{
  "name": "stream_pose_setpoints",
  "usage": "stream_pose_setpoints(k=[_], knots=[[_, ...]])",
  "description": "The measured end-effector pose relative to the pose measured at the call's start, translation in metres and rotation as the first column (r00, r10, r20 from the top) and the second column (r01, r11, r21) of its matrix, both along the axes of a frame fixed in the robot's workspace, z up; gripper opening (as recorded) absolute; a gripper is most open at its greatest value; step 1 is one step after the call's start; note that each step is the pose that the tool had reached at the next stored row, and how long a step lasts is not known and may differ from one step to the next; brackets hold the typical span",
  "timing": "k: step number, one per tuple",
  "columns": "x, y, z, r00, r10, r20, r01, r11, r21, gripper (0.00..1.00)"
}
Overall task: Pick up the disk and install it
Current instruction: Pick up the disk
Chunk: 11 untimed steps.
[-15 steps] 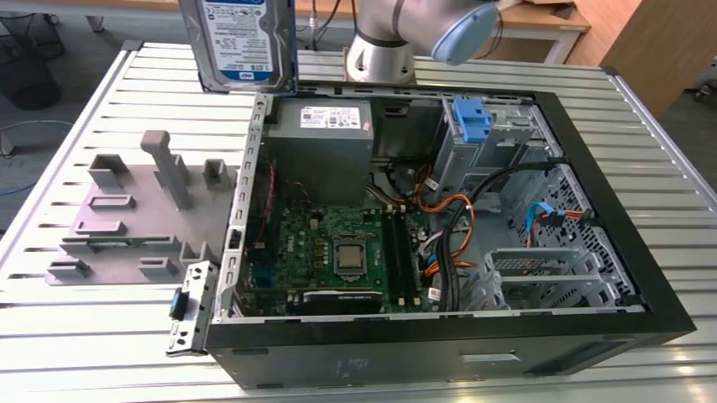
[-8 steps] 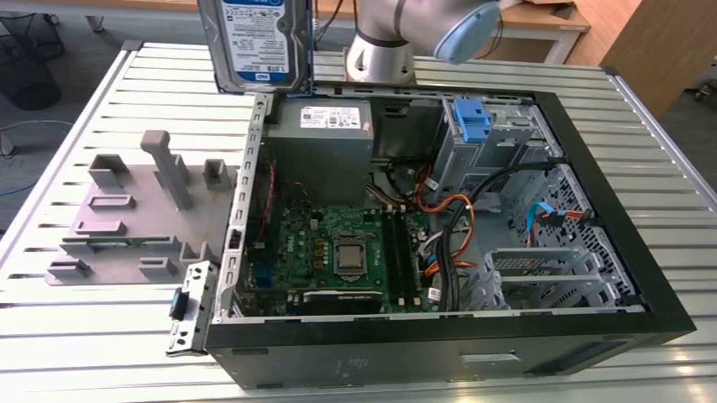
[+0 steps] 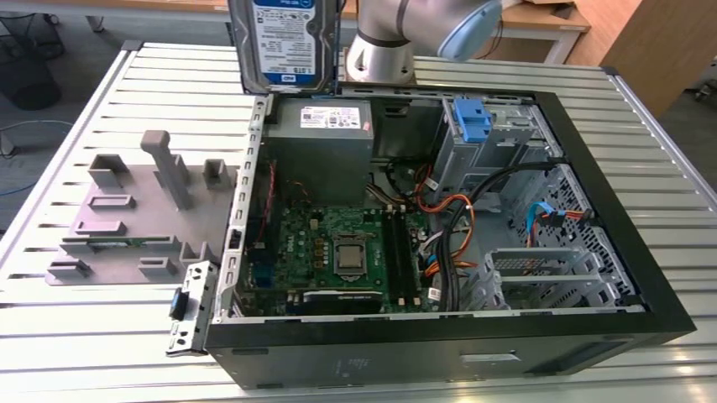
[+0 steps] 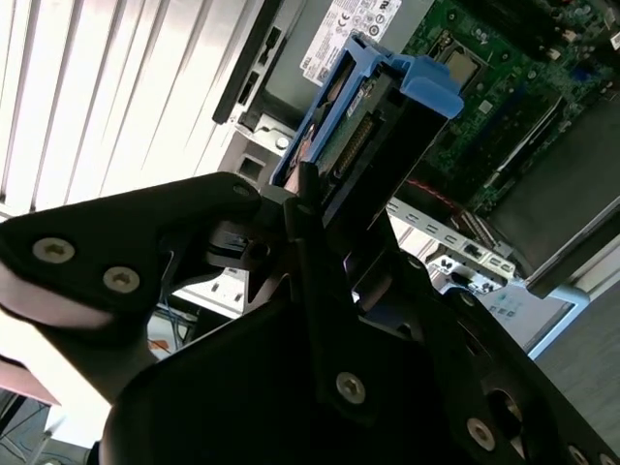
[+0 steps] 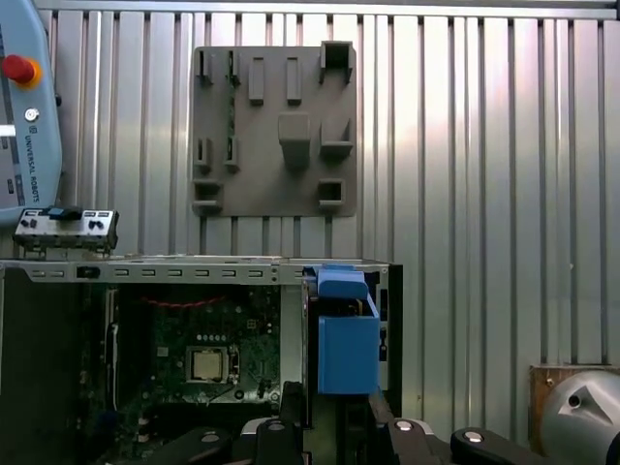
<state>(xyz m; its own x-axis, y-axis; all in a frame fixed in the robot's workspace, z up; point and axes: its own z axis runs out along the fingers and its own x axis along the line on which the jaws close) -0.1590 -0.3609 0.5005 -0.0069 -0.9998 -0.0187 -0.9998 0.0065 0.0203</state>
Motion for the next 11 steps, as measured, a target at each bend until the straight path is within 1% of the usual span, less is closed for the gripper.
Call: stream_pose_setpoints(k=[7,11], knots=[[0.0297,-0.0008,0.0,1.0,0.0,-0.0045,0.0,1.0,-0.0001,0.35],[0.0446,-0.0013,-0.0001,1.0,0.0,-0.006,0.0,1.0,-0.0001,0.35]])
